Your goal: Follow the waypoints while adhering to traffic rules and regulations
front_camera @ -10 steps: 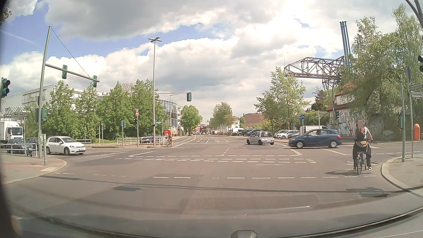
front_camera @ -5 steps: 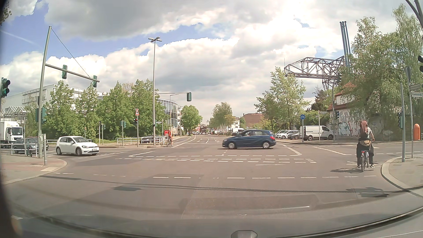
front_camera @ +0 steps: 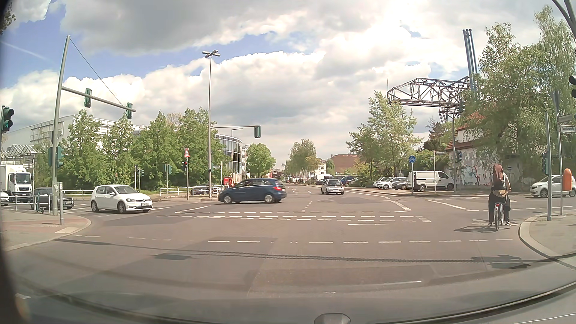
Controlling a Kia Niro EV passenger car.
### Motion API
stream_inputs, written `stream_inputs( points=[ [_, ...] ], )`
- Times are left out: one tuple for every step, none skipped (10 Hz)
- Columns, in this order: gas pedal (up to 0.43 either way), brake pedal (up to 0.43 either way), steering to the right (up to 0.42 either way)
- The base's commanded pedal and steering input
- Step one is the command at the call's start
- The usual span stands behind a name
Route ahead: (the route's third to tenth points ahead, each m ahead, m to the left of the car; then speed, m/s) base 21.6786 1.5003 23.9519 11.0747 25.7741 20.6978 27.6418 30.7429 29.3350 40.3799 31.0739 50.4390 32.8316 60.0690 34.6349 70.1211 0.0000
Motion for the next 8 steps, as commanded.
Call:
stream_inputs(
  points=[
    [0.0, 0.323, -0.002],
    [0.0, 0.323, -0.002],
    [0.0, 0.323, -0.001],
    [0.0, 0.317, -0.002],
    [0.0, 0.323, -0.002],
    [0.0, 0.317, -0.002],
    [0.0, 0.317, -0.002],
    [0.0, 0.323, -0.002]
  ],
)
